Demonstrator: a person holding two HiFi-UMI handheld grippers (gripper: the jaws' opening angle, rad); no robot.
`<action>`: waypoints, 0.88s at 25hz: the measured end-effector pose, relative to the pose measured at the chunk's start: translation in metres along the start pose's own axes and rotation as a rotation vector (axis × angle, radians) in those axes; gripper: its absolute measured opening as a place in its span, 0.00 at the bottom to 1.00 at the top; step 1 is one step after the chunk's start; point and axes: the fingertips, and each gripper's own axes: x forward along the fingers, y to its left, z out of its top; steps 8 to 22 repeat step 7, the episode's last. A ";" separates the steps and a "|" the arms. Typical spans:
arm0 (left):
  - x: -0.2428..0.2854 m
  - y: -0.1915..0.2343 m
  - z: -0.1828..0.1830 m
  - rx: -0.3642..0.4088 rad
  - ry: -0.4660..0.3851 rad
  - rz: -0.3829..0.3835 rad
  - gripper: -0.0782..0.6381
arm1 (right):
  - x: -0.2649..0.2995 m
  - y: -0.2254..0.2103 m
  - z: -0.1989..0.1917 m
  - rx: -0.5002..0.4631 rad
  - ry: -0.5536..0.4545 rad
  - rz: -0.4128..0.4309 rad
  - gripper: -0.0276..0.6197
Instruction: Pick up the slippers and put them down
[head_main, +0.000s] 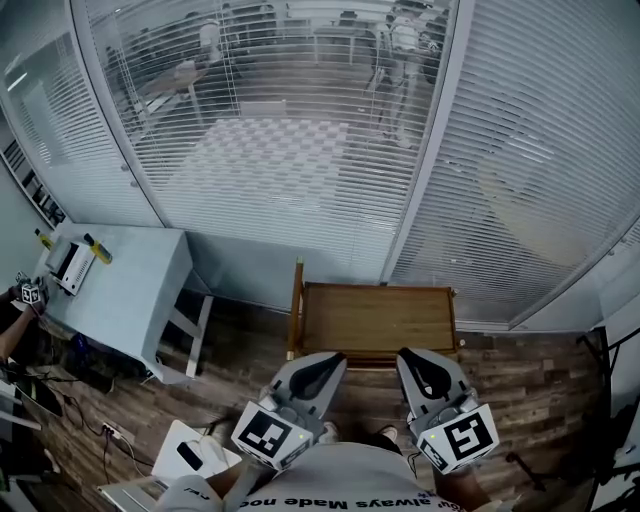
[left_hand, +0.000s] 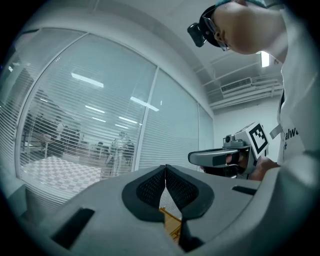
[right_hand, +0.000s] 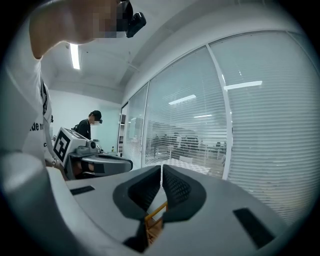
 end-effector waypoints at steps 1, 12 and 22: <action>0.000 -0.001 0.000 0.002 0.000 -0.001 0.13 | -0.001 0.000 0.000 0.003 -0.003 -0.001 0.07; 0.001 -0.007 0.004 0.003 -0.001 -0.006 0.13 | -0.006 -0.003 0.004 0.016 -0.009 -0.006 0.07; 0.001 -0.007 0.004 0.003 -0.001 -0.006 0.13 | -0.006 -0.003 0.004 0.016 -0.009 -0.006 0.07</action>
